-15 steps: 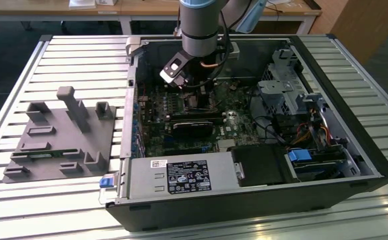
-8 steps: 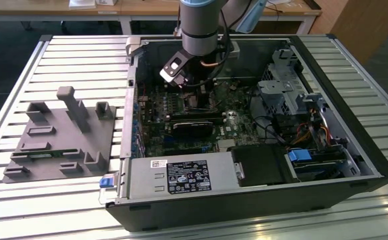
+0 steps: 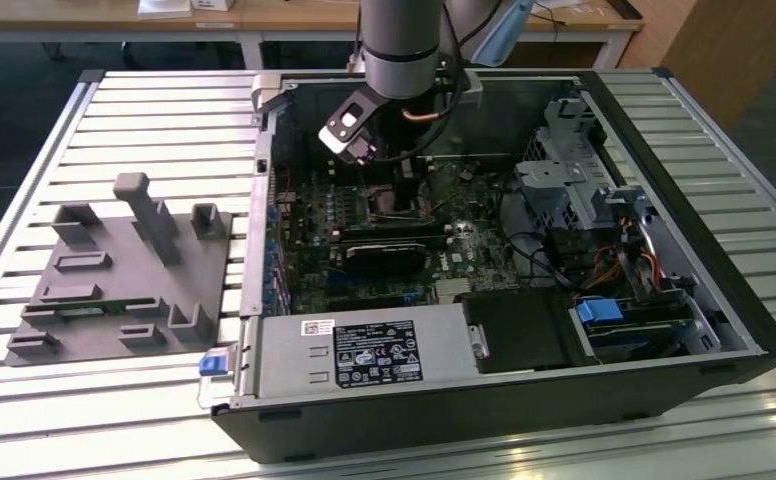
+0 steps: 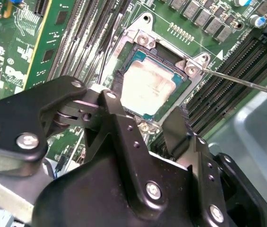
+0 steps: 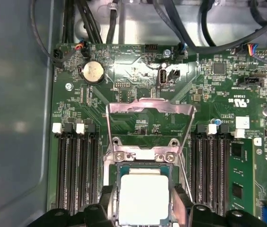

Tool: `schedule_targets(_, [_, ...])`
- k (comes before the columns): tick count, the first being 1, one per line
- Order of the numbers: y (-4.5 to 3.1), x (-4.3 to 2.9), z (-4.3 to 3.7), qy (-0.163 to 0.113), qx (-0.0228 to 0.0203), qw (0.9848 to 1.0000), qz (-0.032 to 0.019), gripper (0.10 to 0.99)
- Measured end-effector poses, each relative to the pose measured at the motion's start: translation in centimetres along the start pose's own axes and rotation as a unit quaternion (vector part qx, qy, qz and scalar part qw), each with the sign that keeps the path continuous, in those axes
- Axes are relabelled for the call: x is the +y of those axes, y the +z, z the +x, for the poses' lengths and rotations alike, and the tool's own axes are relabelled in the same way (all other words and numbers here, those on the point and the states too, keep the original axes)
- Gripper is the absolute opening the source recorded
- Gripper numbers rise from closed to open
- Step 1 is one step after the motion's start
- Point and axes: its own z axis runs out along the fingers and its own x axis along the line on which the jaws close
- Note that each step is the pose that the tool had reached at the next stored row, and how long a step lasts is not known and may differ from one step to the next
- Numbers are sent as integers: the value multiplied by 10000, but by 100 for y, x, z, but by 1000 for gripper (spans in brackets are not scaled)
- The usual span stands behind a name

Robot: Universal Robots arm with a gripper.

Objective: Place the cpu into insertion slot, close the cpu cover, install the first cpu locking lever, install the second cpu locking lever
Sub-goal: 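Place the cpu into insertion slot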

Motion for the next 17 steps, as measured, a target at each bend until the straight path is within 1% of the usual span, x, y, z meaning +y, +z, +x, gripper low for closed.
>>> schedule_targets(1, [-3, 0, -2, 0, -1, 10000, 0, 537])
schedule_targets(2, [-4, 1, -5, -1, -1, 10000, 0, 537])
schedule_targets(4, [-5, 0, -12, 0, -2, 10000, 0, 420])
schedule_targets(5, [-5, 0, -15, 0, -2, 10000, 0, 420])
schedule_targets(7, [-5, 0, -20, 0, -3, 10000, 0, 302])
schedule_targets(8, [-5, 0, -23, 0, -3, 10000, 0, 302])
schedule_targets(11, [-5, 0, -26, 0, -3, 10000, 0, 125])
schedule_targets(13, [-5, 0, -27, 0, -4, 10000, 0, 125])
schedule_targets(14, [-5, 0, -27, 0, -3, 10000, 0, 106])
schedule_targets(17, [-5, 0, -28, 0, -3, 10000, 0, 106])
